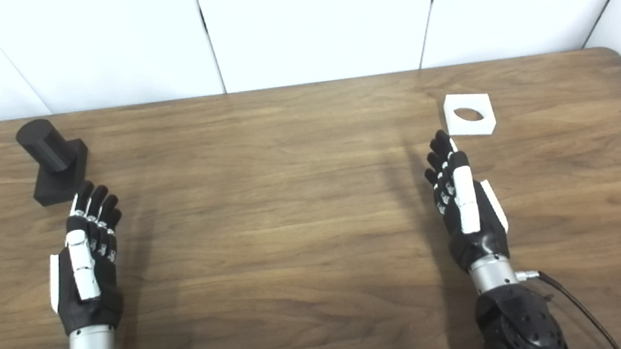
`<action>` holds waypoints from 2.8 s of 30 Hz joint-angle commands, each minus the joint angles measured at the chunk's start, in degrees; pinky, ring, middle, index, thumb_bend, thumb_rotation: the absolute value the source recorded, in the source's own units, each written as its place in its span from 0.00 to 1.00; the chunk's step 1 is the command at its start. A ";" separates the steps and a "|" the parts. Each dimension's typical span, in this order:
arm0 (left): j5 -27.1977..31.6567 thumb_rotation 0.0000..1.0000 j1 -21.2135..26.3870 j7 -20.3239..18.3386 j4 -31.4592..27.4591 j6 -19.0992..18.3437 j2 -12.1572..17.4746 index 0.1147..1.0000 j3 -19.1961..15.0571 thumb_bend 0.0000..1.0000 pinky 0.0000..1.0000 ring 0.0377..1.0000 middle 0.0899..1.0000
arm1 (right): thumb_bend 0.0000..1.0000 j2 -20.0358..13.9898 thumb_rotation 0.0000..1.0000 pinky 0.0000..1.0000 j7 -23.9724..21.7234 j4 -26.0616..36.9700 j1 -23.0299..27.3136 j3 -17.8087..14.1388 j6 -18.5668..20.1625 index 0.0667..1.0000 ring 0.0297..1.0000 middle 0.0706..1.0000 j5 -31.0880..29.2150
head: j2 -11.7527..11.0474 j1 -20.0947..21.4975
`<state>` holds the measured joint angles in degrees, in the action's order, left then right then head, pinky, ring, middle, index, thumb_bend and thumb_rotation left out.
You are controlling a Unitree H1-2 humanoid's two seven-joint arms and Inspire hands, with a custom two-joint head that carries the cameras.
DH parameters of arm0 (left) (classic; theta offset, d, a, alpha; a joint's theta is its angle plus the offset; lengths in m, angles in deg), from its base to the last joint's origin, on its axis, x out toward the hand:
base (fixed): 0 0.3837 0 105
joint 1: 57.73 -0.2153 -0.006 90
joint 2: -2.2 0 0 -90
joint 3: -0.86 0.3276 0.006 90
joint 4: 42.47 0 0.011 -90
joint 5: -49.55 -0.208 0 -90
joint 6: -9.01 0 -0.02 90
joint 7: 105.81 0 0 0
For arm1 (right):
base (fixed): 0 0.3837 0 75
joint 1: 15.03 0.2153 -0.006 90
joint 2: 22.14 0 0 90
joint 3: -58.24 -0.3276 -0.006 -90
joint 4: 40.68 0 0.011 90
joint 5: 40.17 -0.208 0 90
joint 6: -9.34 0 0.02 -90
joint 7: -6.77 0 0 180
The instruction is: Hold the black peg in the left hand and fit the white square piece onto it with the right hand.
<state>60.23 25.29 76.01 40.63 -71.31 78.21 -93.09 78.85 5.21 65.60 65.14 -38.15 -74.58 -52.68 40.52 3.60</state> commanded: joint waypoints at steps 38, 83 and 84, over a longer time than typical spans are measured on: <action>-9.20 0.90 -1.26 0.34 0.73 -1.24 -2.65 0.96 3.68 0.54 0.92 0.93 0.94 | 0.57 -0.36 1.00 1.00 -3.27 -3.50 -6.72 -2.25 -8.35 1.00 1.00 1.00 -1.36 | -9.72 -15.95; -51.48 0.48 3.55 1.86 -15.09 -33.28 5.96 1.00 2.74 0.84 0.75 0.93 0.99 | 0.75 -0.20 1.00 1.00 -4.55 -6.75 -6.84 -2.40 -12.02 1.00 1.00 1.00 -0.21 | -14.31 -16.88; -52.13 0.50 4.28 1.71 -14.98 -34.11 7.00 0.99 2.36 0.84 0.75 0.92 0.99 | 0.75 -0.23 1.00 1.00 -4.53 -6.70 -6.86 -2.40 -11.92 1.00 1.00 1.00 -0.14 | -14.26 -16.90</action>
<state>10.06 26.83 77.47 26.92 -105.29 84.44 -90.39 78.04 1.26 58.80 64.96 -41.15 -85.25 -52.70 26.19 -13.27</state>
